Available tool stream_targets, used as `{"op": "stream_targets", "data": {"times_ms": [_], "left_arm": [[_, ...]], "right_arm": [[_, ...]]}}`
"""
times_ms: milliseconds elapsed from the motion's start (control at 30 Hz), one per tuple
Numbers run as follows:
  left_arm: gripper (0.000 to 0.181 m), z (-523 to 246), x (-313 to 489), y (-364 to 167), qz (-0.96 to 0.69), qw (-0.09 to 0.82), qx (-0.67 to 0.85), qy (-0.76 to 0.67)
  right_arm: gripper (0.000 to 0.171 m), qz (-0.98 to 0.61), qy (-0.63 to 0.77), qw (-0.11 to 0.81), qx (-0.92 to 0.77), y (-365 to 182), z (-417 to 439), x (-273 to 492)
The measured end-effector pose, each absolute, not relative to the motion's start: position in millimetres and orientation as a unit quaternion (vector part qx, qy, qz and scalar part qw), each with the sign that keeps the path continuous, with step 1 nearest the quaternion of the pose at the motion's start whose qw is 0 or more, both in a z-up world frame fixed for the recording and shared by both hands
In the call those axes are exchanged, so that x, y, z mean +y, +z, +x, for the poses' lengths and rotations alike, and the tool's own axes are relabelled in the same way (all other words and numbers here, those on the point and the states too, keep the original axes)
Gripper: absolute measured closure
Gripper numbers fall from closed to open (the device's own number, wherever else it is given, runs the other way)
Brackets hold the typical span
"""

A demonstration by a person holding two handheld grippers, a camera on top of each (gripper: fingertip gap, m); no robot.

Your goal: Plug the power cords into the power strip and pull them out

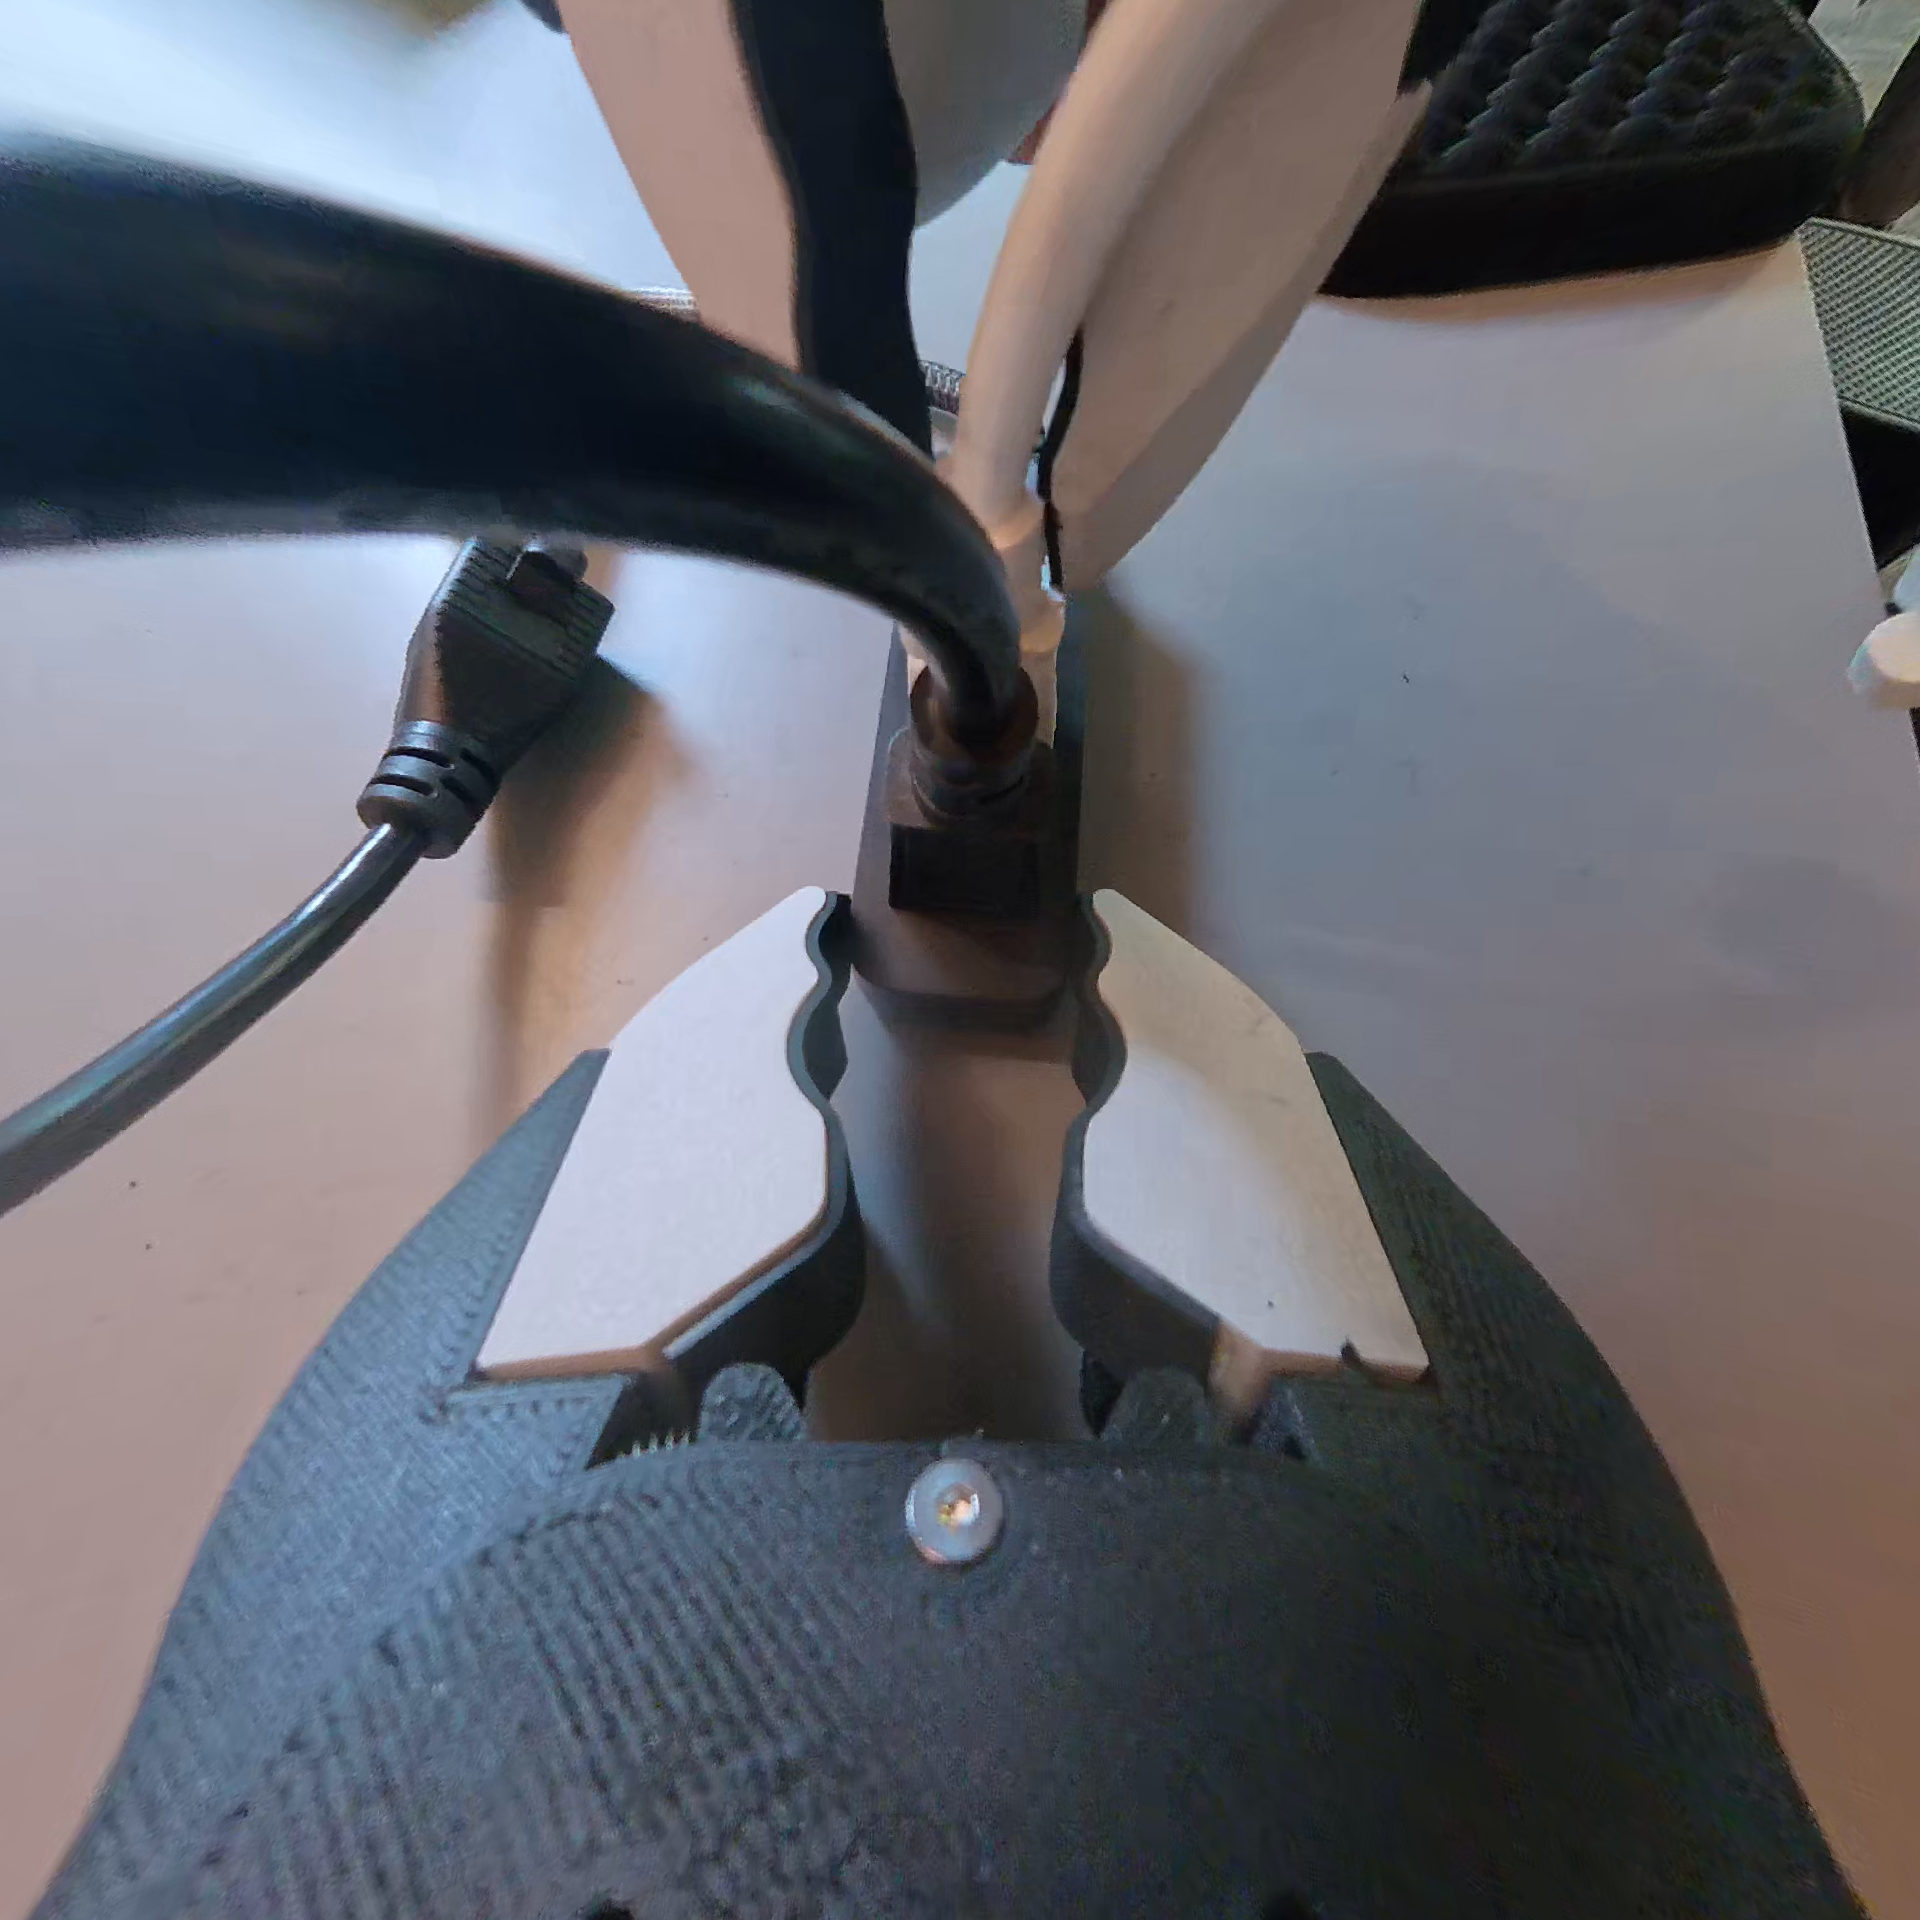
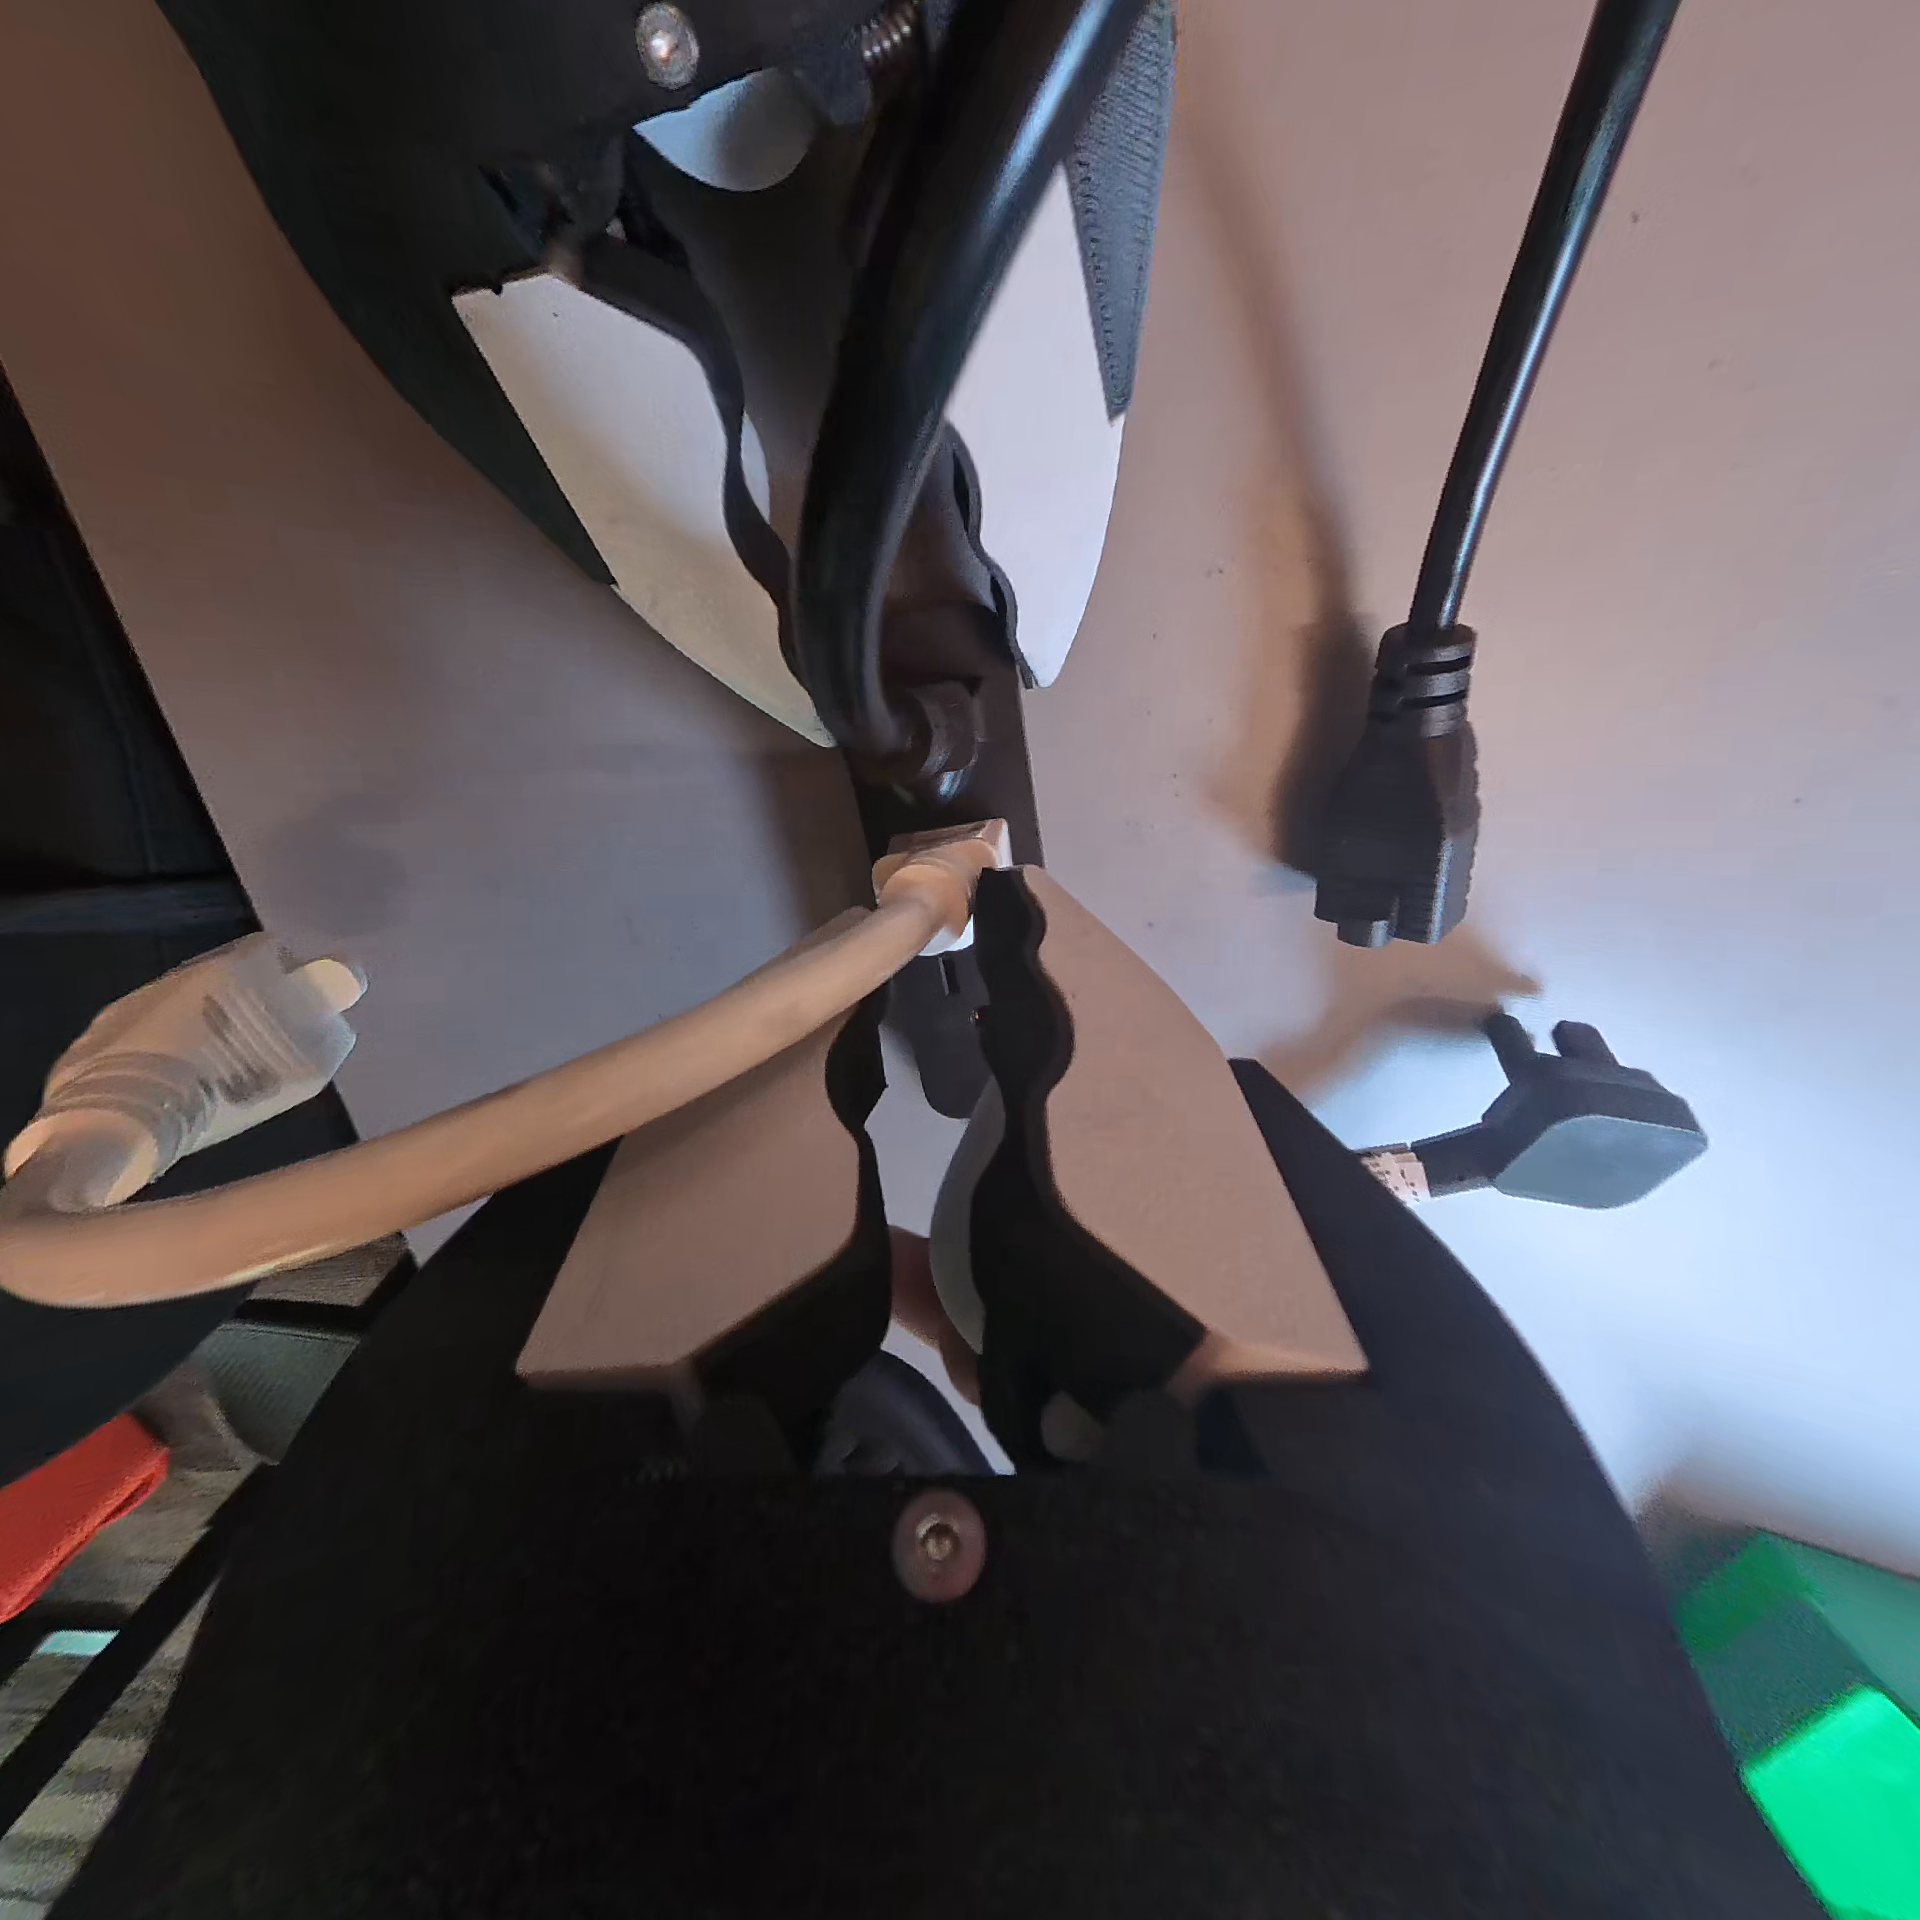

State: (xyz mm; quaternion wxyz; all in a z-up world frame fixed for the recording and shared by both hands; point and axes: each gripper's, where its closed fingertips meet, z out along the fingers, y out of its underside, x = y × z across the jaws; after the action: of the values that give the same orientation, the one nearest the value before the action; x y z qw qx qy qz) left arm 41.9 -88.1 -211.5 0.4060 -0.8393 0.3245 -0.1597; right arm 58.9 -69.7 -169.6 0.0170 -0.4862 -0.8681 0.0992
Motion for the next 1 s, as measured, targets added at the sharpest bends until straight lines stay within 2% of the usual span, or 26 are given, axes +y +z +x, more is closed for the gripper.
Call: {"op": "stream_targets", "data": {"times_ms": [33,367,400,533,633,800,1000], "left_arm": [[0.14,42,-88,-211,-0.84,0.406,0.322,-0.161],[0.14,40,-87,-211,-0.842,0.408,0.315,-0.161],[0.14,40,-87,-211,-0.842,0.408,0.315,-0.16],[0.14,40,-87,-211,-0.844,0.407,0.31,-0.162],[0.14,40,-87,-211,-0.844,0.406,0.31,-0.163],[0.14,40,-87,-211,-0.843,0.407,0.311,-0.162],[0.14,40,-87,-211,-0.843,0.409,0.311,-0.16]], "right_arm": [[0.152,-0.489,0.102,0.009,-0.866,-170,58,-69],[0.136,-0.487,0.091,0.039,-0.867,-171,54,-67],[0.128,-0.485,0.085,0.037,-0.869,-174,55,-68],[0.145,-0.471,0.088,0.065,-0.875,-174,53,-69],[0.138,-0.477,0.092,0.07,-0.871,-163,53,-68],[0.151,-0.451,0.072,0.081,-0.886,-161,54,-68],[0.152,-0.441,0.048,0.063,-0.894,-166,56,-67]]}}
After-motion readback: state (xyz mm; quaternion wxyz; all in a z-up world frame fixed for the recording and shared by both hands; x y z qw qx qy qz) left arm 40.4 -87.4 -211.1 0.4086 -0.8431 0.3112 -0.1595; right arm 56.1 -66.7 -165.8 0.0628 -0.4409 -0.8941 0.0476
